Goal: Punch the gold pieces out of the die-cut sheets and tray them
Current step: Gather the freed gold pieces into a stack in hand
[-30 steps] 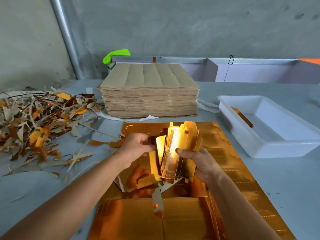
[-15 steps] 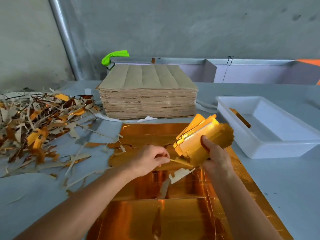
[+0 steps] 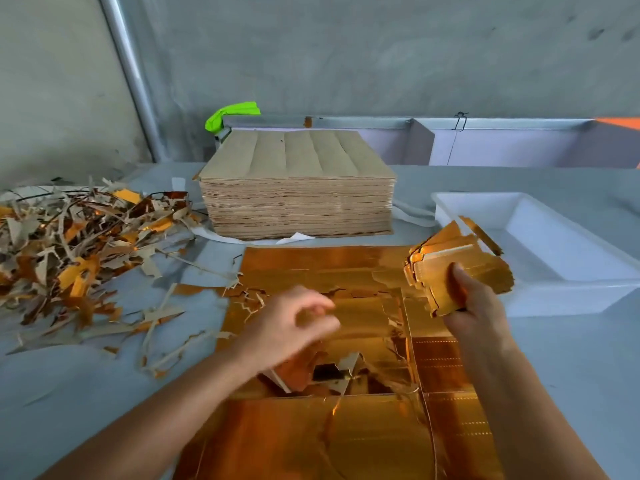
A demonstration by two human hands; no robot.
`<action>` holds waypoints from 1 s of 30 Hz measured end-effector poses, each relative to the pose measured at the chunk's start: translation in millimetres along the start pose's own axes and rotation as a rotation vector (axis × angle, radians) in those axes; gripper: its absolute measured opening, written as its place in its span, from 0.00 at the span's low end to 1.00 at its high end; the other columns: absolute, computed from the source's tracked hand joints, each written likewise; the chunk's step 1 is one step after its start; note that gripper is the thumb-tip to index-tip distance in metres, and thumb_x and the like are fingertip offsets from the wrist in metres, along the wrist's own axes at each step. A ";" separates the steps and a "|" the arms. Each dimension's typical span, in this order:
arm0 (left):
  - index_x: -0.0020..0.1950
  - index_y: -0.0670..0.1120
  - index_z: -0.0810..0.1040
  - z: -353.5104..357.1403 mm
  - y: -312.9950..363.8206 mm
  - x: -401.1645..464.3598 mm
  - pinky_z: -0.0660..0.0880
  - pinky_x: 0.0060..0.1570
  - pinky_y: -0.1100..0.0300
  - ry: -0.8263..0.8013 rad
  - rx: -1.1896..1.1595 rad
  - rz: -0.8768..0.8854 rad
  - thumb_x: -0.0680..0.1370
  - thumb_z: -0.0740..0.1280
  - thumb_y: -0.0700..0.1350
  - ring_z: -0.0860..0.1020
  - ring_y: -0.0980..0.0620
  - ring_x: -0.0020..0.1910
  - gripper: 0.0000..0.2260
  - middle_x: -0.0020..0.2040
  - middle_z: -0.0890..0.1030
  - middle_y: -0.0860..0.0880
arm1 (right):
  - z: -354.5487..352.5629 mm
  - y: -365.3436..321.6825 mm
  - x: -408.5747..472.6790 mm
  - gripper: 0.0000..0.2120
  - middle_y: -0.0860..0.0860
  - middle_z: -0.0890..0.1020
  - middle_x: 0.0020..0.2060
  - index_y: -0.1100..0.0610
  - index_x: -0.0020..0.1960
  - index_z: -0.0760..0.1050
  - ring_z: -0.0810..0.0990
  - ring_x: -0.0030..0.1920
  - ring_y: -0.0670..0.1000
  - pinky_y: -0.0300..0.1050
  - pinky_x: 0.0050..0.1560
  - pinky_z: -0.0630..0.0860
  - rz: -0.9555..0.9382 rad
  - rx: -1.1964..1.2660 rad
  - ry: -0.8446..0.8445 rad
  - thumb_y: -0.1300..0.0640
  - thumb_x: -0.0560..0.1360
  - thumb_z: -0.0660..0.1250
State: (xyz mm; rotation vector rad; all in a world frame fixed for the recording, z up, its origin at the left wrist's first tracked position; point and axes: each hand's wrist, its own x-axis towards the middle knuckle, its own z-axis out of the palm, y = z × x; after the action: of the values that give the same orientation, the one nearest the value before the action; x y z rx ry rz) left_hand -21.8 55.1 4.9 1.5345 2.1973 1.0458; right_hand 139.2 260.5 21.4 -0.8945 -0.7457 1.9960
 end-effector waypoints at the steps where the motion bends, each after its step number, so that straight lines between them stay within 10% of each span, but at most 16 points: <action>1: 0.56 0.52 0.76 -10.1 -6.4 1.6 0.74 0.47 0.67 0.202 0.065 -0.117 0.75 0.68 0.53 0.76 0.59 0.49 0.12 0.50 0.77 0.56 | -0.3 1.9 2.5 0.23 0.57 0.80 0.57 0.59 0.69 0.68 0.82 0.46 0.54 0.52 0.41 0.79 0.053 0.084 -0.012 0.61 0.76 0.67; 4: 0.56 0.44 0.72 -34.8 -31.5 -4.0 0.71 0.39 0.63 0.385 0.428 -0.535 0.76 0.66 0.56 0.75 0.53 0.44 0.17 0.52 0.77 0.48 | 7.0 13.8 1.2 0.31 0.58 0.80 0.57 0.57 0.69 0.67 0.81 0.51 0.61 0.61 0.42 0.79 0.127 -0.037 -0.115 0.63 0.68 0.73; 8: 0.69 0.43 0.63 -35.9 -46.9 -18.9 0.75 0.52 0.55 0.049 0.571 -0.775 0.71 0.67 0.66 0.76 0.47 0.57 0.36 0.64 0.72 0.44 | 26.3 41.2 -9.5 0.28 0.57 0.83 0.50 0.54 0.56 0.72 0.82 0.47 0.61 0.57 0.33 0.80 0.241 -0.290 -0.283 0.64 0.59 0.76; 11: 0.75 0.43 0.55 -32.1 -45.3 -19.7 0.71 0.61 0.54 -0.028 0.526 -0.767 0.70 0.72 0.60 0.70 0.45 0.67 0.43 0.71 0.67 0.44 | 48.1 62.5 -18.5 0.25 0.56 0.83 0.49 0.54 0.57 0.73 0.82 0.49 0.60 0.56 0.39 0.79 0.353 -0.541 -0.406 0.64 0.63 0.76; 19: 0.61 0.45 0.71 -51.8 -38.2 -28.8 0.75 0.53 0.55 0.066 0.254 -0.823 0.69 0.75 0.37 0.76 0.48 0.54 0.23 0.54 0.77 0.47 | 79.5 87.9 -33.6 0.16 0.56 0.81 0.50 0.56 0.53 0.74 0.79 0.52 0.59 0.59 0.52 0.77 0.346 -0.951 -0.565 0.61 0.69 0.75; 30: 0.49 0.48 0.77 -69.3 -2.8 4.5 0.73 0.35 0.66 0.193 -0.359 -0.480 0.70 0.71 0.31 0.81 0.55 0.40 0.15 0.43 0.83 0.48 | 66.7 79.7 -28.3 0.15 0.53 0.84 0.49 0.52 0.54 0.77 0.81 0.52 0.56 0.56 0.52 0.78 0.296 -0.808 -0.668 0.62 0.69 0.74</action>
State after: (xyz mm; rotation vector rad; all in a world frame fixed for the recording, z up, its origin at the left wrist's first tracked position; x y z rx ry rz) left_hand -65.9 30.5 52.7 0.7326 2.1806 1.3620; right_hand 63.8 184.6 9.0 -0.7791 -1.9879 2.2938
